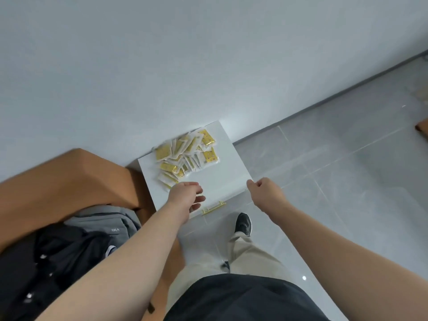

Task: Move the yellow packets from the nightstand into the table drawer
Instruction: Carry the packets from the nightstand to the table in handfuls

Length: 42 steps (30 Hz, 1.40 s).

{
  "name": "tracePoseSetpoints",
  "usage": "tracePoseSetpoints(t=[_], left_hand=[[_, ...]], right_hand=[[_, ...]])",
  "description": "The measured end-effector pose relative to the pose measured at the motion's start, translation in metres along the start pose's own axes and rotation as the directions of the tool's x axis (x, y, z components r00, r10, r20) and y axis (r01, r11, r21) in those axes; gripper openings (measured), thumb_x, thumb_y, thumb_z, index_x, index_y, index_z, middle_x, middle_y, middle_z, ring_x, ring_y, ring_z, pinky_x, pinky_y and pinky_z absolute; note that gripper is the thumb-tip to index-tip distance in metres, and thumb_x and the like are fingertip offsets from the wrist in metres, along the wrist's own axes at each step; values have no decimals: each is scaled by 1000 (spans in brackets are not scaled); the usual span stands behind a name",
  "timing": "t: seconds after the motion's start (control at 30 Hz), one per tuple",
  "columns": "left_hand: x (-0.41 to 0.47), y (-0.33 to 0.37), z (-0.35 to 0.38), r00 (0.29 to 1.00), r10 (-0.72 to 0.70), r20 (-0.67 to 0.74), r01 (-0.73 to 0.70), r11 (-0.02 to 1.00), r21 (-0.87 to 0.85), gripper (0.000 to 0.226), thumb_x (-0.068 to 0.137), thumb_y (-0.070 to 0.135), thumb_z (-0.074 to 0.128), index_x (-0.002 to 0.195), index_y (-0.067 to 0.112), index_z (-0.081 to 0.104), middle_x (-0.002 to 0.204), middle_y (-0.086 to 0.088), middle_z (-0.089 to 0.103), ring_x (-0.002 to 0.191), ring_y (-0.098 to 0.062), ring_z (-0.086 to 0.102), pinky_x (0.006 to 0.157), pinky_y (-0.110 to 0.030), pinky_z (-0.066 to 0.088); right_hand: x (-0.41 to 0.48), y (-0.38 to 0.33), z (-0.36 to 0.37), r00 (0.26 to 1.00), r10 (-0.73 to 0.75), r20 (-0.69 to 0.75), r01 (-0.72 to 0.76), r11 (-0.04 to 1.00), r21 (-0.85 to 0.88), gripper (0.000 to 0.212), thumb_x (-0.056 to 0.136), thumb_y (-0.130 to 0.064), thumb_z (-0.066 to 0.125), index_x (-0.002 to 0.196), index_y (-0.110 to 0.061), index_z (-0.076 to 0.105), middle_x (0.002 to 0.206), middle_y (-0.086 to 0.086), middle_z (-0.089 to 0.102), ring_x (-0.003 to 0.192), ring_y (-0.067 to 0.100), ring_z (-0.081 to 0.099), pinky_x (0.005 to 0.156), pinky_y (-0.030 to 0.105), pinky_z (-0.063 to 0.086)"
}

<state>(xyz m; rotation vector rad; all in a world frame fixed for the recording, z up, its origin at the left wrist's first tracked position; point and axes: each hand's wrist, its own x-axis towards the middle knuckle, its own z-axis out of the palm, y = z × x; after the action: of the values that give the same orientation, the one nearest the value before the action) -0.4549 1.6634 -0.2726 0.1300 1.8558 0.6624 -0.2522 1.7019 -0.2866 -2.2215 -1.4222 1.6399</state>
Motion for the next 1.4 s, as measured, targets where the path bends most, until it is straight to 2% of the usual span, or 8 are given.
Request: tracePoseSetpoints(t=[0.13,0.37,0.5,0.7,0.87,1.1,1.23,1.4], left_hand=[[56,23,-21,994,-109,-32,106,990,-91,7,98,8,57,100,13,61,94,-4,65,72,-16,67,63,-27,49],[193,43,-62,952,-306,2,295,918,-267,16,101,14,54,111,2,55,96,-12,63,75,-24,67,66,-31,57],[264,57,-76,932,-360,46,347,848,-401,28,102,27,56,112,2,47,105,-17,60,84,-30,67,72,-39,61],[330,73,-76,895,-432,114,437,793,-425,46,101,36,56,124,-2,47,122,-19,59,104,-37,67,80,-47,61],[361,77,-71,861,-483,158,498,736,-460,40,99,37,61,116,1,61,105,-20,70,92,-39,71,73,-47,63],[378,70,-77,862,-478,172,493,708,-505,36,94,29,70,109,-1,58,97,-16,69,83,-32,72,54,-41,62],[381,67,-81,879,-422,220,469,686,-556,26,94,17,70,109,-2,61,98,-17,70,85,-33,72,66,-44,63],[382,67,-82,884,-419,208,445,619,-647,32,88,5,74,116,-2,58,103,-21,68,85,-37,73,61,-47,63]], right_hand=[[40,-45,23,995,33,91,-27,998,-63,32,100,-37,46,82,-11,46,77,9,52,66,25,47,67,33,40],[129,-83,95,963,216,161,-223,974,26,33,100,-42,48,87,-12,54,88,8,67,93,31,72,84,42,58],[170,-94,135,952,268,152,-289,946,145,31,102,-39,50,103,-9,57,96,6,64,77,19,67,64,30,53],[209,-104,182,937,313,154,-341,912,225,40,102,-41,50,124,-9,56,100,5,64,77,18,67,62,29,51],[227,-108,203,927,344,148,-372,891,260,39,101,-41,50,124,-10,53,101,5,63,84,20,68,67,31,54],[256,-133,218,941,339,-7,-320,895,309,27,98,-37,56,105,-11,60,90,2,63,89,23,70,84,41,61],[277,-149,222,922,359,-148,-303,904,302,48,91,-41,61,129,-12,53,113,8,62,89,22,62,71,38,58],[307,-157,223,919,321,-227,-307,947,93,97,79,-71,64,153,-21,25,148,7,38,135,32,41,109,52,40]])
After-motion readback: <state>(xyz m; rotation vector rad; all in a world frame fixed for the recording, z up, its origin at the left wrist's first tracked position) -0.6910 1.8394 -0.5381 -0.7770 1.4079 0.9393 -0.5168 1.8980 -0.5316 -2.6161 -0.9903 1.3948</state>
